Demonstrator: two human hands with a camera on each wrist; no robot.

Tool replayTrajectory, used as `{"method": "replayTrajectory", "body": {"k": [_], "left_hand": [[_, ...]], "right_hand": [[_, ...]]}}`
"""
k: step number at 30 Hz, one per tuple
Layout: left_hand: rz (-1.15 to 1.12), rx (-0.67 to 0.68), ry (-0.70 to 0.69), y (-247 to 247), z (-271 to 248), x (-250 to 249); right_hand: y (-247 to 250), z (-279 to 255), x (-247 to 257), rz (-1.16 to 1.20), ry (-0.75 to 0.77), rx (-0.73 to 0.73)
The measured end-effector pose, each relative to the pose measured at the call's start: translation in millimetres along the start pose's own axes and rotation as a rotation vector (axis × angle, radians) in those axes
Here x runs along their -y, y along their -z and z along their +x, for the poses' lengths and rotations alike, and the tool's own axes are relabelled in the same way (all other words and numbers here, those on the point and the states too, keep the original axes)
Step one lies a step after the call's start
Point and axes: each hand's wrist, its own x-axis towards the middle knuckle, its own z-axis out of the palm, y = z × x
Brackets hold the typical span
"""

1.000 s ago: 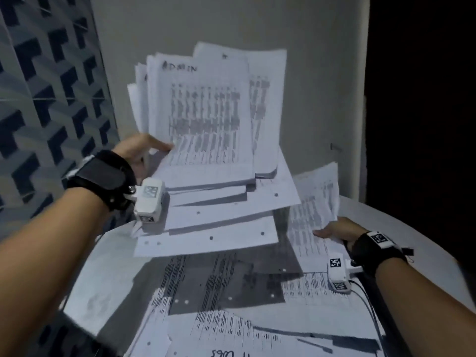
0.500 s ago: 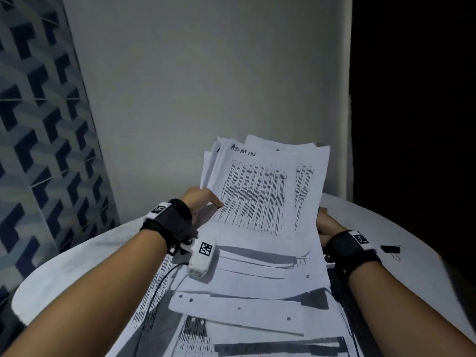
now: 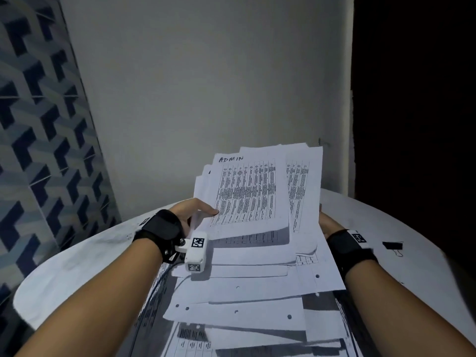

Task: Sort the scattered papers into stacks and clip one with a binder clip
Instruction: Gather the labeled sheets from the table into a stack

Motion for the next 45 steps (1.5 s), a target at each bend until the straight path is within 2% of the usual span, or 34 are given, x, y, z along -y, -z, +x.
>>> {"method": "replayTrajectory", "body": {"k": [3,5,7,9,11,13,16,18,19,22,26,30,33,35,36,38,40,42,45], "left_hand": [[0.082,-0.045,-0.082,2,-2,2],[0.085,-0.136,-0.164,3,4,5],[0.089,-0.188,-0.285,-4,-6,0],[0.108,-0.209,-0.401,-11,-14,-9],[0.149,-0.209,-0.506,-14,-26,-22],[0.159,-0.22,-0.595,-15,-46,-39],[0.108,-0.195,-0.724,-15,-72,-68],[0.071,-0.207,-0.838,-17,-88,-84],[0.08,-0.225,-0.908,-20,-94,-91],[0.183,-0.322,-1.059,-29,-107,-101],[0.309,-0.472,-1.123,-32,-105,-103],[0.58,-0.7,-1.298,-46,-109,-79],[0.454,-0.726,-1.409,-53,-111,-63],[0.324,-0.693,-1.375,-52,-105,-59],[0.23,-0.597,-1.302,-50,-105,-60],[0.098,-0.254,-1.072,-35,-97,-61],[0.104,0.031,-0.821,-16,-89,-59],[0.145,0.158,-0.649,0,-82,-55],[0.134,0.257,-0.506,11,-77,-46]], "right_hand": [[5,10,0,0.037,-0.052,0.073],[12,15,3,0.085,-0.07,0.01],[12,13,9,-0.019,-0.087,0.017],[5,12,15,-0.208,-0.032,0.007],[3,20,21,-0.353,0.052,-0.074],[0,24,34,-0.407,0.181,-0.096],[-16,16,66,-0.356,0.4,-0.124],[-26,12,85,-0.312,0.493,-0.128],[-32,8,93,-0.323,0.515,-0.183],[-48,0,104,-0.382,0.712,-0.386],[-63,-21,102,-0.576,0.844,-0.487],[-67,-22,79,-0.752,0.958,-0.554],[-70,-26,60,-0.677,1.16,-0.568],[-70,-28,57,-0.582,1.148,-0.566],[-69,-29,59,-0.526,1.095,-0.539],[-63,-28,66,-0.427,0.951,-0.419],[-55,-26,74,-0.336,0.812,-0.294],[-48,-25,79,-0.248,0.7,-0.17],[-37,-16,81,-0.129,0.564,-0.019]]}}
